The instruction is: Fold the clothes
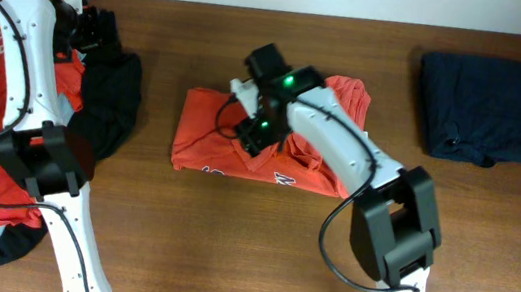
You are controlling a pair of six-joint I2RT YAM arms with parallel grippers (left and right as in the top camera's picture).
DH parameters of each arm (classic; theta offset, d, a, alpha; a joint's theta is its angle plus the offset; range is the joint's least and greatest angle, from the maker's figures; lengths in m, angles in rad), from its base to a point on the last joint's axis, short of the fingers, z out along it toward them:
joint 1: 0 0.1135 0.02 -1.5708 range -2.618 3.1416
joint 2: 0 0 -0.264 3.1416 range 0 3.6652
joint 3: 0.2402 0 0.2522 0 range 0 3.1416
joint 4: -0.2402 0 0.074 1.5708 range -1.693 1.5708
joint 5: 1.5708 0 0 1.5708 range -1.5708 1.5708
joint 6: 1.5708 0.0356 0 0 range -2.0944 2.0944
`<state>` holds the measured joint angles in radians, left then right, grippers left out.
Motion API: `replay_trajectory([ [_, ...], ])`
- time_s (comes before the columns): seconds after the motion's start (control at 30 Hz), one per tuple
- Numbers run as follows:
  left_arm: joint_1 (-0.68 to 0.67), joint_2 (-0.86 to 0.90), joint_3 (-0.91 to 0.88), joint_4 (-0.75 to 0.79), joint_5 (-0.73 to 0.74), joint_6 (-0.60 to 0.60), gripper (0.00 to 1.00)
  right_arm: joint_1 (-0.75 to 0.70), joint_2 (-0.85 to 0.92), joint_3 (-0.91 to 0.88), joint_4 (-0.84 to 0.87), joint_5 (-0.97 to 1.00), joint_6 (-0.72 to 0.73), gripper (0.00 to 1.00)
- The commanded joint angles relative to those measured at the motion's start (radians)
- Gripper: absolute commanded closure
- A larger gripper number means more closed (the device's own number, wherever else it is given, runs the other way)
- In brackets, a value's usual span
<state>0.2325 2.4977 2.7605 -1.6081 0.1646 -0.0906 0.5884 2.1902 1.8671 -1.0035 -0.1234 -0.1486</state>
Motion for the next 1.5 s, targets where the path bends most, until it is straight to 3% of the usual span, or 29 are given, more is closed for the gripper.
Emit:
replay_trajectory([
  [0.0,0.0,0.002,0.023,0.004,0.023,-0.005,0.01,0.059,-0.022,-0.034,0.048,0.153,0.026,0.33],
  [0.27,-0.001,0.002,0.023,0.014,0.023,-0.006,0.01,0.115,-0.022,-0.147,0.2,0.283,0.014,0.35],
  [0.63,-0.001,0.002,0.023,0.018,0.023,-0.005,0.01,0.117,-0.022,-0.167,0.237,0.283,0.016,0.64],
  [0.77,-0.001,0.002,0.023,0.018,0.023,-0.005,0.01,0.117,-0.02,-0.167,0.24,0.282,0.031,0.64],
  [0.9,0.0,0.002,0.023,0.018,0.023,-0.005,0.01,0.12,-0.01,-0.167,0.222,0.26,0.031,0.53],
  [1.03,-0.001,0.002,0.023,0.022,0.023,-0.006,0.01,0.12,0.005,-0.167,0.215,0.259,0.031,0.51],
  [1.27,0.0,0.002,0.023,0.026,0.019,-0.005,0.01,0.12,0.011,-0.167,0.22,0.259,0.031,0.73],
  [1.47,0.0,0.002,0.023,0.026,0.019,-0.005,0.01,0.12,0.016,-0.167,0.219,0.259,0.031,0.73],
])
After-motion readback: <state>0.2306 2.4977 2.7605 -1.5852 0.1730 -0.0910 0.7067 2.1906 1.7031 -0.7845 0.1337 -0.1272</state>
